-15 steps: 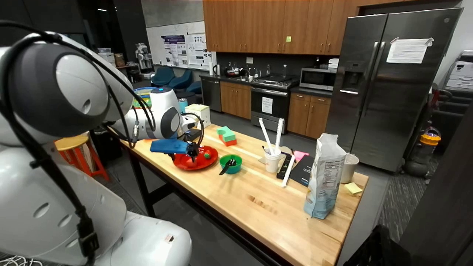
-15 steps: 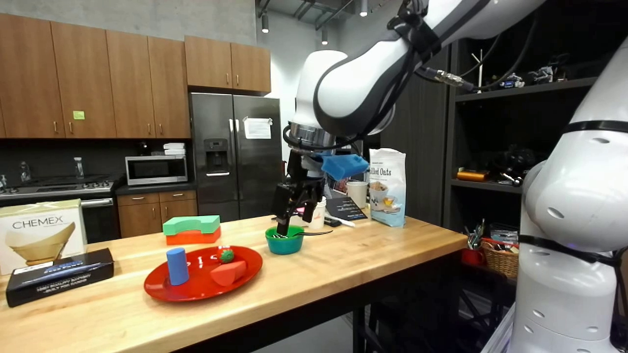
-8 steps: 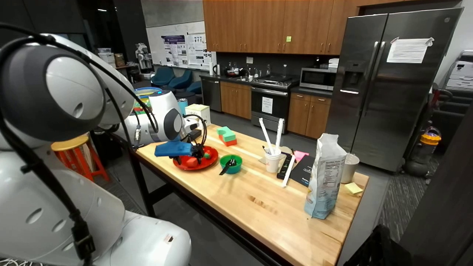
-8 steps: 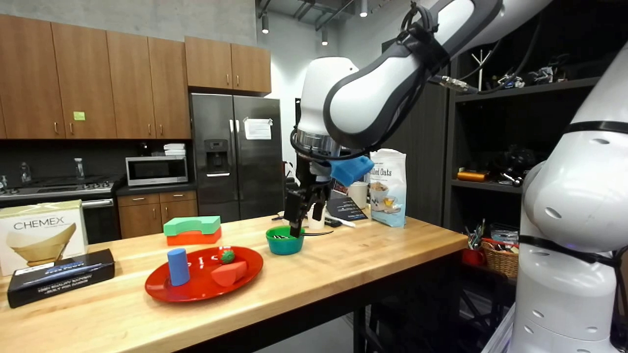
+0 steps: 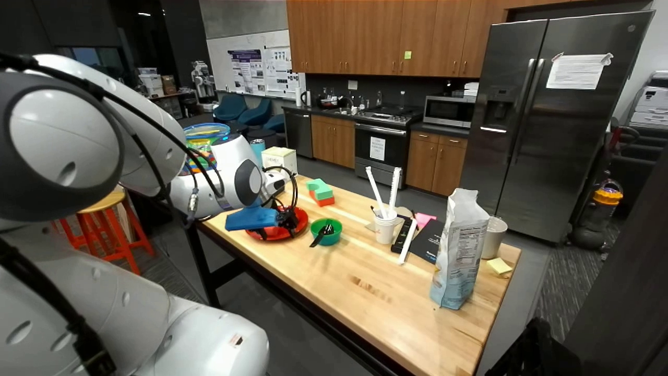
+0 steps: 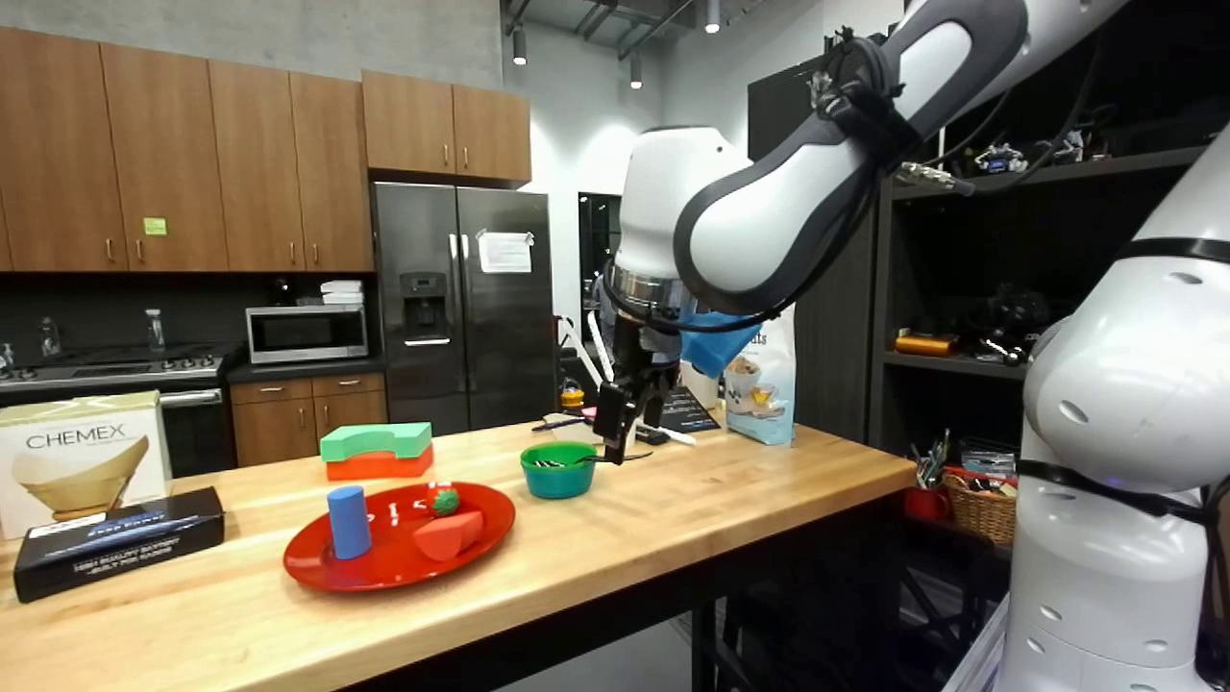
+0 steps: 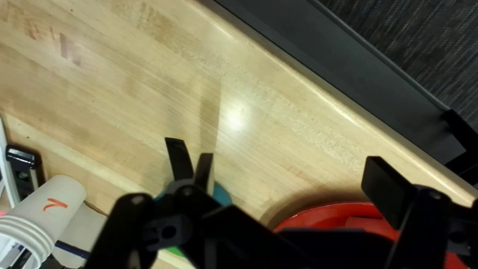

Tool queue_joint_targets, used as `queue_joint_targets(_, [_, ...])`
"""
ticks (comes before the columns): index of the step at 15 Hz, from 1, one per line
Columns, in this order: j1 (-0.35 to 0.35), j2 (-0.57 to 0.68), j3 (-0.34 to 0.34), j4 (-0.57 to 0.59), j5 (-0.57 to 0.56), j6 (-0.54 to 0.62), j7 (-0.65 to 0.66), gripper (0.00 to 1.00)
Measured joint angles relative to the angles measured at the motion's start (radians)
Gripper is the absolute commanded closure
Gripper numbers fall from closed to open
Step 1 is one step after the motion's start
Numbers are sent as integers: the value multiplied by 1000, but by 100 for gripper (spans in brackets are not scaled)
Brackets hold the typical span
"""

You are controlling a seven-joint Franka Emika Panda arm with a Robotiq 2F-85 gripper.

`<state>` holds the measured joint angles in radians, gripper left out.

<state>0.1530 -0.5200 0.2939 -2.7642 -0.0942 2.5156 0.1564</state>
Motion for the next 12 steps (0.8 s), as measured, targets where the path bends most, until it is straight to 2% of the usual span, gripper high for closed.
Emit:
queue_joint_targets(5, [-57,-1,0,-7,-71,47,37,0])
queue_joint_targets(9, [-53,0,-11,-5,1,31,93,0])
queue_joint_targets(12, [-50,0,-12,-4,6,30,105,0])
